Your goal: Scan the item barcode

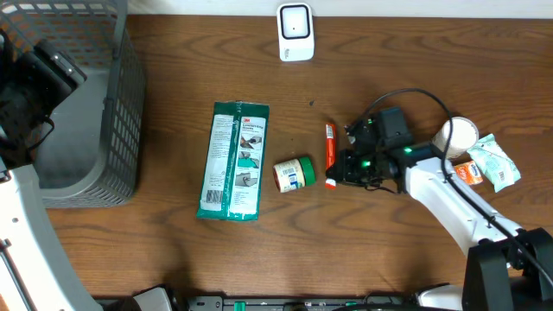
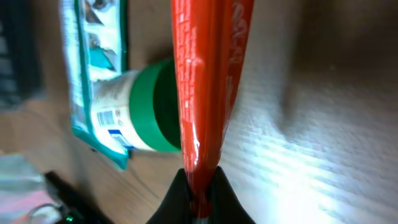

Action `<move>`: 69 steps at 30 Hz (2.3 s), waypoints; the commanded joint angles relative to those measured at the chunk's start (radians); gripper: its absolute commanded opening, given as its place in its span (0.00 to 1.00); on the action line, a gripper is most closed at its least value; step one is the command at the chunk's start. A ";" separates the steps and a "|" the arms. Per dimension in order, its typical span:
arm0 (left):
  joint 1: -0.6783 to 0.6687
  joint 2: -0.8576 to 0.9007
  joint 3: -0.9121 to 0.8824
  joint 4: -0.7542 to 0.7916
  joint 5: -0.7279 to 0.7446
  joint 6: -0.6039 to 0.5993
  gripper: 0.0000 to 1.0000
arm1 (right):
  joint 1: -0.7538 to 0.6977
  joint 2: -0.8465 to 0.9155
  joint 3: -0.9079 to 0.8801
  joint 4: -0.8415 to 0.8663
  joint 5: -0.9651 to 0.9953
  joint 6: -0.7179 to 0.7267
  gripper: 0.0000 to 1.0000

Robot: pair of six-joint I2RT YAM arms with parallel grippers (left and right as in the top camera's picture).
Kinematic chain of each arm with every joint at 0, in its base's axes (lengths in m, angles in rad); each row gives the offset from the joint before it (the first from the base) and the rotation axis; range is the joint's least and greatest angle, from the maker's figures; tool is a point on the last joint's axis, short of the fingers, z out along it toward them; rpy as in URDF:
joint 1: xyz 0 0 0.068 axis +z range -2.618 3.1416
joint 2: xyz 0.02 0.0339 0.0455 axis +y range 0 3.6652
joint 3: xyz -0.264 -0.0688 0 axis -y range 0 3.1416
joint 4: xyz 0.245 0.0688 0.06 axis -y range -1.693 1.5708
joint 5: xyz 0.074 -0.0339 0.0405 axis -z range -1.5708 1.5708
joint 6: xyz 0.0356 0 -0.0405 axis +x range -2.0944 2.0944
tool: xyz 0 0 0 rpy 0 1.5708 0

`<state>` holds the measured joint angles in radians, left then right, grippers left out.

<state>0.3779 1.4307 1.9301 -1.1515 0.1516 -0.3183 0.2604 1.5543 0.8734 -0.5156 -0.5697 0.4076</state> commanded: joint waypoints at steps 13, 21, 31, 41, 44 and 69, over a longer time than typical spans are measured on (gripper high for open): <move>0.003 0.001 0.002 0.001 -0.002 -0.009 0.88 | -0.224 0.000 -0.273 0.231 -0.314 -0.039 0.99; 0.003 0.001 0.002 0.001 -0.002 -0.009 0.88 | -0.285 -0.007 -0.253 0.169 -0.273 -0.072 0.99; 0.003 0.001 0.002 0.001 -0.002 -0.009 0.88 | -0.288 -0.007 -0.200 -0.123 0.298 -0.073 0.89; 0.003 0.001 0.002 0.001 -0.002 -0.009 0.88 | -0.286 -0.007 -0.189 -0.121 0.328 -0.081 0.01; 0.003 0.001 0.002 0.001 -0.002 -0.009 0.88 | -0.286 -0.007 -0.188 -0.107 0.240 -0.129 0.26; 0.003 0.001 0.002 0.001 -0.002 -0.009 0.89 | -0.285 -0.006 0.187 -0.449 0.251 -0.289 0.99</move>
<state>0.3779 1.4307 1.9301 -1.1511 0.1513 -0.3183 -0.0185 1.5471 1.0492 -0.9714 -0.3389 0.1211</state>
